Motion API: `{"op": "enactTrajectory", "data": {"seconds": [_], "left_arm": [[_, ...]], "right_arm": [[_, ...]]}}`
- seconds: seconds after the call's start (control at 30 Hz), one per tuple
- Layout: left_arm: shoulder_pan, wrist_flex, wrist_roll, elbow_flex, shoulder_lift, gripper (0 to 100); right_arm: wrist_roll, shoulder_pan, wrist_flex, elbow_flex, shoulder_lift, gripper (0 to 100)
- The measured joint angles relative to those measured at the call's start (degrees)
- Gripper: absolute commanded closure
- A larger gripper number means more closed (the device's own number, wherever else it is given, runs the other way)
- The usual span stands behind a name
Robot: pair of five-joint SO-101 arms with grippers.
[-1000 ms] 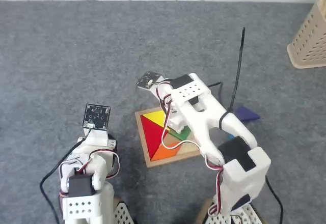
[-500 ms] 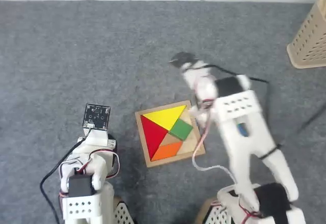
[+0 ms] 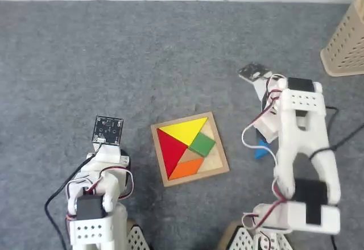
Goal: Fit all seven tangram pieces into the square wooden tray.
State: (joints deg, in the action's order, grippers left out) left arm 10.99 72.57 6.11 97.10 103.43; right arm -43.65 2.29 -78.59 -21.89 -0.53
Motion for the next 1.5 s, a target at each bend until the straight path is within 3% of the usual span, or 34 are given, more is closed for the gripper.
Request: {"op": "enactTrajectory", "data": {"seconds": [0.17,0.5,0.93,1.07,1.33,1.5], "left_arm": [[0.00,0.00,0.00,0.00,0.00,93],[0.00,0.00,0.00,0.00,0.00,93],[0.00,0.00,0.00,0.00,0.00,93],[0.00,0.00,0.00,0.00,0.00,93],[0.00,0.00,0.00,0.00,0.00,93],[0.00,0.00,0.00,0.00,0.00,93]], "right_arm": [[-6.24,0.00,3.69,4.40,7.30,82.2],[-30.86,-0.09,3.52,7.47,14.07,82.2],[-31.74,0.09,4.13,15.91,21.89,82.6],[-22.51,-0.26,4.40,18.46,23.74,82.6],[8.18,-2.46,4.40,25.85,28.04,82.6],[14.07,-2.64,-1.67,32.09,28.40,82.6]]}}
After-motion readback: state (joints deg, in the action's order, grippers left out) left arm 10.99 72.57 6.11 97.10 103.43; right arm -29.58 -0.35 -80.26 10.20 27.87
